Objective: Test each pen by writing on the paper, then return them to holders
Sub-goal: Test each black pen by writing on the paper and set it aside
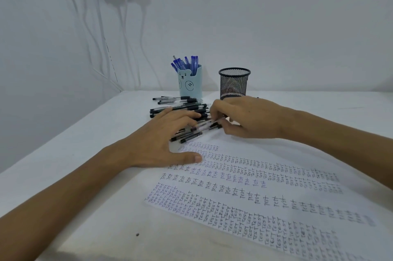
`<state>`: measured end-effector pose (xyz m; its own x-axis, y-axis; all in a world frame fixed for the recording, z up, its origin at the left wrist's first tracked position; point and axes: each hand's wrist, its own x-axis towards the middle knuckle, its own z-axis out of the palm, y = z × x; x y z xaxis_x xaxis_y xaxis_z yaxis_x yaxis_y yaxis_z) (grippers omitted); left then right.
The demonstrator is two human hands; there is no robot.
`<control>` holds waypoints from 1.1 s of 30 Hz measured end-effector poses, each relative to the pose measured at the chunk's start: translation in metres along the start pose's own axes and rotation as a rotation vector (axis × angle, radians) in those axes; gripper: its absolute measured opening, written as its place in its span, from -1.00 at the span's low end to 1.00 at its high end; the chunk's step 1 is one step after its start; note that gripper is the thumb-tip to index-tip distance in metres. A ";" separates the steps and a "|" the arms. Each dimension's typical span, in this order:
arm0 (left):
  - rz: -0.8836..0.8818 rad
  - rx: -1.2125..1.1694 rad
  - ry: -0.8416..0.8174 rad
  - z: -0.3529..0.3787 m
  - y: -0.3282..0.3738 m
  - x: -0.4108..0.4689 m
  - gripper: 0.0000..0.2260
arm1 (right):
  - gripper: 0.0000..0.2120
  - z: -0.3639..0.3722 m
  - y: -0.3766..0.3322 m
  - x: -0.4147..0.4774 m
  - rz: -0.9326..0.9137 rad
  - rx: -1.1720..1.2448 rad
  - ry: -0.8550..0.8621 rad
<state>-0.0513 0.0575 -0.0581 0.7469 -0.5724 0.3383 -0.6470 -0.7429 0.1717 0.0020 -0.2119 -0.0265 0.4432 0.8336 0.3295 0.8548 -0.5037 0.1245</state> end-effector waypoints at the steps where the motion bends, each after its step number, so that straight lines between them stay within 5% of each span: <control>1: 0.003 -0.001 -0.001 0.000 0.000 0.000 -0.30 | -0.92 0.000 -0.001 -0.001 0.009 0.035 0.030; 6: 0.088 -0.017 -0.011 -0.001 0.002 0.003 -0.48 | -0.40 0.007 -0.008 -0.002 0.099 0.133 0.143; 9: 0.143 -0.006 -0.035 -0.001 0.003 0.004 -0.57 | -0.29 0.012 -0.013 0.001 0.221 0.152 0.205; 18: 0.142 -0.051 -0.048 -0.001 0.002 0.001 -0.65 | -0.68 0.012 -0.006 0.003 0.336 0.469 0.447; 23: 0.132 -0.058 -0.059 -0.001 0.002 0.001 -0.66 | -0.51 0.018 -0.005 0.004 0.516 0.431 0.489; 28: 0.113 -0.056 -0.070 0.000 0.000 0.001 -0.66 | -0.54 0.011 -0.013 -0.001 0.653 1.005 0.388; 33: 0.107 -0.055 -0.079 0.000 0.000 0.001 -0.66 | -0.81 0.020 -0.021 -0.011 0.664 1.221 0.331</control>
<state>-0.0504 0.0566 -0.0576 0.6816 -0.6744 0.2839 -0.7293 -0.6574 0.1893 -0.0159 -0.2060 -0.0513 0.9092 0.3488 0.2273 0.2852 -0.1242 -0.9504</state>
